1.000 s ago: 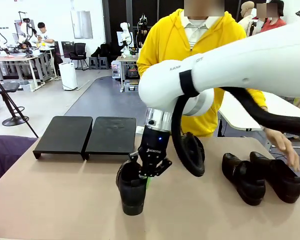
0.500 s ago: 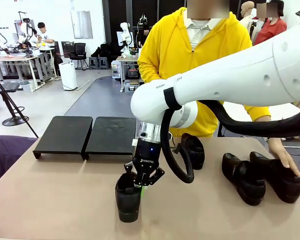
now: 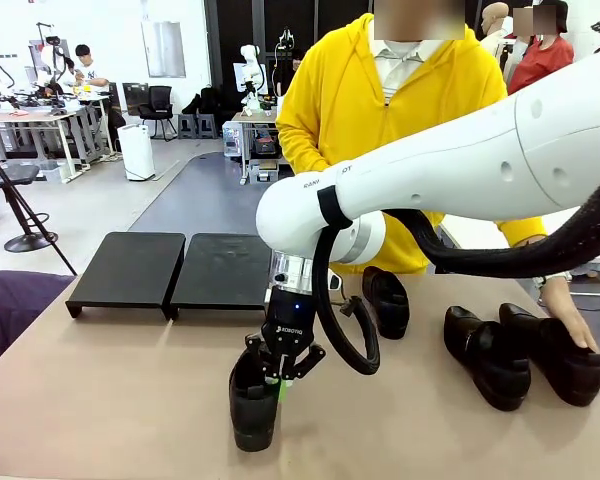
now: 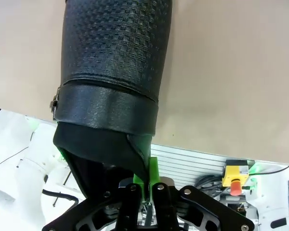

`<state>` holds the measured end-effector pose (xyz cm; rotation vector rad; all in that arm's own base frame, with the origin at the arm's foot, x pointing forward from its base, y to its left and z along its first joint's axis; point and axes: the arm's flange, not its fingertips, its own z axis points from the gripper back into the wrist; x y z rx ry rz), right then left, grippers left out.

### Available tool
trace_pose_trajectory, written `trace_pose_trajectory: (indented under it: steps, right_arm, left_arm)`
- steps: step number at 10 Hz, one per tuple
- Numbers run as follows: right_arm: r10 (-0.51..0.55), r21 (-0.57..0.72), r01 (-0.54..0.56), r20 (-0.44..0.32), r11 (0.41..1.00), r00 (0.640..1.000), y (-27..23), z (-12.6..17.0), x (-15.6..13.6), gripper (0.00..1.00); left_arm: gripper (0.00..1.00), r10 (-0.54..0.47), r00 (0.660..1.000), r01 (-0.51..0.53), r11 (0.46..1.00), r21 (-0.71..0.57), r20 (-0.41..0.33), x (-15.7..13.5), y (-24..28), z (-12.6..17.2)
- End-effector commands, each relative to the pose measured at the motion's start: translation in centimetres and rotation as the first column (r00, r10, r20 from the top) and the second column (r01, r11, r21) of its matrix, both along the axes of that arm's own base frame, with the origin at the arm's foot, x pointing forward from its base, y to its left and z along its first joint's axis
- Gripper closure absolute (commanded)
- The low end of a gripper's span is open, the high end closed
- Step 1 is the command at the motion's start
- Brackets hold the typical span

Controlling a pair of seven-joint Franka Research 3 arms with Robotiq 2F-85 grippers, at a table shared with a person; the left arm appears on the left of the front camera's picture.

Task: Organize the shoes by placing them on the stand.
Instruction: Pick up one Shoe and place it in the middle of the table.

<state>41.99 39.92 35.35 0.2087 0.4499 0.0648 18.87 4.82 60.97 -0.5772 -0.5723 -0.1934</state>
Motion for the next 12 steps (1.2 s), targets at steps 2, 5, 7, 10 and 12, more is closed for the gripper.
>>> trace_pose_trajectory:
  steps: [2,5,7,10,12]
  right_arm:
    - [0.0,0.021,0.001,-0.023,1.0,1.0,0.6,0.5,0.6,0.0]
    - [0.021,0.081,-0.018,-0.038,0.997,0.999,0.1,0.8,0.5,0.0]
    - [0.05,0.125,-0.045,-0.038,0.991,0.998,-0.3,1.5,0.2,0.0]
    - [0.082,0.162,-0.079,-0.011,0.984,0.997,-2.3,4.4,-1.1,0.0]
    - [0.133,0.171,-0.14,0.049,0.975,0.99,-5.0,9.4,-4.3,0.0]
  left_arm:
    - [0.0,-0.016,1.0,0.016,1.0,-0.015,0.007,0.0,0.1,0.1]
    - [0.0,-0.016,1.0,0.016,1.0,-0.015,0.007,0.0,0.1,0.1]
    - [0.0,-0.016,1.0,0.016,1.0,-0.015,0.007,0.0,0.1,0.1]
    - [0.0,-0.016,1.0,0.016,1.0,-0.015,0.007,0.0,0.1,0.1]
    - [0.0,-0.016,1.0,0.016,1.0,-0.015,0.007,0.0,0.1,0.1]
